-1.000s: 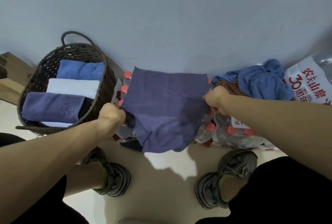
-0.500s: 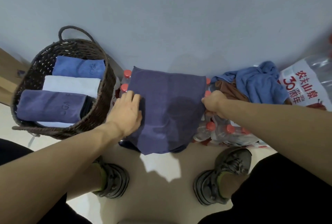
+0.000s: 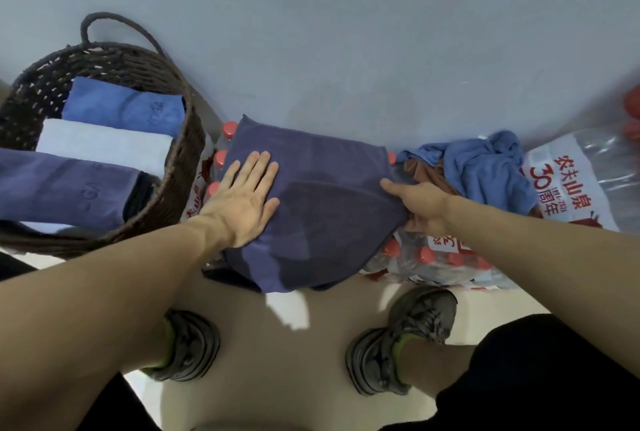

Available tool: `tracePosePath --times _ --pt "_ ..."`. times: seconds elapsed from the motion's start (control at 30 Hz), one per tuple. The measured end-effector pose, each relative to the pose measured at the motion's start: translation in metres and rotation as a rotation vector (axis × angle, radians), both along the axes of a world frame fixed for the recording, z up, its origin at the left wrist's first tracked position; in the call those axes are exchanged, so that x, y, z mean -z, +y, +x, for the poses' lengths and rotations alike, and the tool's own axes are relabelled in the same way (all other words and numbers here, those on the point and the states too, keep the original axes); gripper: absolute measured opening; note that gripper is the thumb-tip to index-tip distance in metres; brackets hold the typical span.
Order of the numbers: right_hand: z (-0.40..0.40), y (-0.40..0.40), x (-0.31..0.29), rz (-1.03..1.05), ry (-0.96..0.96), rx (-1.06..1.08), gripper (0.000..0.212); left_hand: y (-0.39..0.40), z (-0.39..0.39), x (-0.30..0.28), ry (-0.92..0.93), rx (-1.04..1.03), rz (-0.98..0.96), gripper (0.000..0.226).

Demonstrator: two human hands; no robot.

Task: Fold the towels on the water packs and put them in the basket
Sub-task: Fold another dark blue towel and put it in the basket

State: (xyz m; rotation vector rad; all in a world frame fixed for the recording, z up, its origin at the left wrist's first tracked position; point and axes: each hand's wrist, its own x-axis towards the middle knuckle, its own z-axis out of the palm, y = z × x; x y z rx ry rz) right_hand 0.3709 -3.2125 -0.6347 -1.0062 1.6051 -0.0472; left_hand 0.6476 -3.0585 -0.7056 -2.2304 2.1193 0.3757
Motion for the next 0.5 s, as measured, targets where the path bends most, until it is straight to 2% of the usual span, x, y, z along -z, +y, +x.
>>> tracePosePath --times 0.1,0.2,0.3,0.43,0.5 --pt "0.0 0.002 -0.013 0.264 -0.119 -0.233 0.042 0.0 0.0 0.002 -0.001 -0.003 -0.017 0.067" --pt "0.002 0.0 -0.024 0.343 -0.151 -0.41 0.041 -0.001 0.001 0.003 0.007 -0.005 -0.02 0.067" --pt "0.002 -0.003 -0.028 0.279 -0.099 -0.409 0.038 -0.001 0.0 0.002 0.0 -0.006 -0.023 0.068" --pt "-0.006 -0.002 -0.027 0.28 -0.136 -0.332 0.029 -0.001 -0.001 0.001 0.002 -0.006 -0.018 0.067" --pt "-0.009 0.002 -0.023 0.231 -0.078 -0.356 0.031 -0.001 -0.001 0.001 0.0 -0.005 -0.016 0.067"
